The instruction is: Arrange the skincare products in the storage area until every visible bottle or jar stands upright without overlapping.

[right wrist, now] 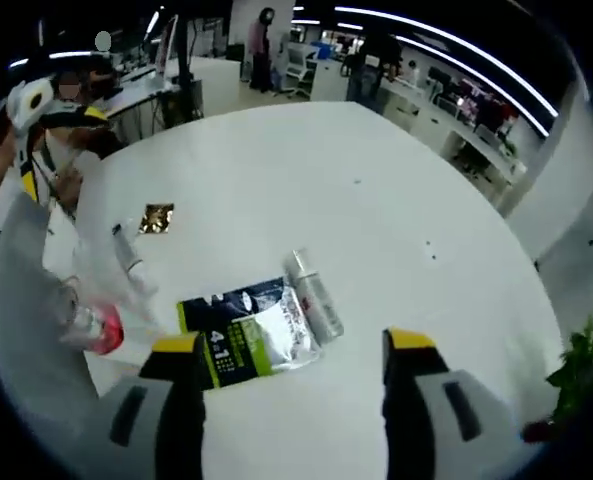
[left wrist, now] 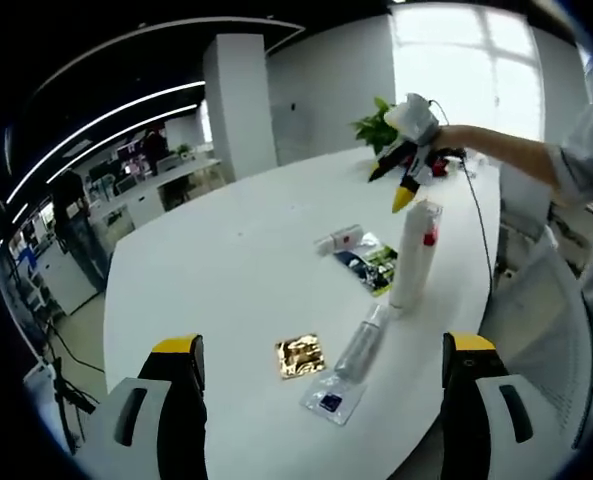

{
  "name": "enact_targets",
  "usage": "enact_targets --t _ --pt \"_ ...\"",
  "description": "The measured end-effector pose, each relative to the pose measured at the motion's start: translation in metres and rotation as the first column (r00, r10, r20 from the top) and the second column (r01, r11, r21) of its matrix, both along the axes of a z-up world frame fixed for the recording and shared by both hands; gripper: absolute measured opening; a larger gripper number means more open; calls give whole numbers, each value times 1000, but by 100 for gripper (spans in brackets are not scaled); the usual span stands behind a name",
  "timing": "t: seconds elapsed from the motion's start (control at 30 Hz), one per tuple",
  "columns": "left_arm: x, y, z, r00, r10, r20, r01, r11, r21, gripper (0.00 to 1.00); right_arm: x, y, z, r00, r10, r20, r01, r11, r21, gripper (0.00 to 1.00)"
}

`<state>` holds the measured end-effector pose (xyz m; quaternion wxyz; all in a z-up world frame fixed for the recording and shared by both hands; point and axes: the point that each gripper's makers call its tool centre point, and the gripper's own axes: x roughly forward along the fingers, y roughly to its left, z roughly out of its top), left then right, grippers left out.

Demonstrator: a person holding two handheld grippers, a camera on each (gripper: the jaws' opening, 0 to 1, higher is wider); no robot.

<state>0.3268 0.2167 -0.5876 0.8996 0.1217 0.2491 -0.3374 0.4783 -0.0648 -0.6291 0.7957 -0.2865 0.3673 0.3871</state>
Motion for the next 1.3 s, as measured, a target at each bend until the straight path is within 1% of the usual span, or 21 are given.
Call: enact_targets --t 0.13,0.23,0.33,0.47,0.67,0.73,0.8,0.93,1.0,1.07,1.23,1.3 --pt "0 2 -2 1000 8 -9 -8 1000 -3 96 8 3 -9 1000 14 -24 -14 1000 -14 68" --pt "0 2 -3 1000 8 -12 -8 1000 -5 96 12 4 -20 998 34 -43 -37 998 -52 66" --pt "1 2 -3 1000 8 -15 -8 1000 -4 96 18 4 -29 998 45 -51 -48 996 -73 64" --pt "3 2 -2 1000 10 -17 -10 1000 -8 96 25 5 -40 996 42 -81 -48 996 -77 59" --pt "6 1 0 1000 9 -16 -9 1000 -9 96 33 6 -55 992 38 -119 -48 996 -82 45" --pt "7 1 0 1000 11 -17 -12 1000 -11 96 36 7 -60 991 30 -131 -40 996 -74 44" --pt "7 1 -1 1000 10 -20 -11 1000 -10 96 38 9 -64 990 33 -137 -44 996 -76 41" --pt "7 1 -1 1000 10 -25 -10 1000 -8 96 42 12 -73 988 46 -145 -61 993 -102 38" --pt "7 1 -1 1000 11 -25 -11 1000 -8 95 50 12 -82 987 58 -152 -75 991 -113 36" --pt "8 1 0 1000 12 -26 -12 1000 -8 95 54 12 -88 985 63 -158 -84 988 -130 35" --pt "7 2 2 1000 17 -23 -17 1000 -10 95 60 15 -99 982 75 -174 -102 983 -152 33" --pt "7 3 1 1000 19 -25 -19 1000 -9 95 60 15 -104 978 76 -193 -108 981 -161 33"
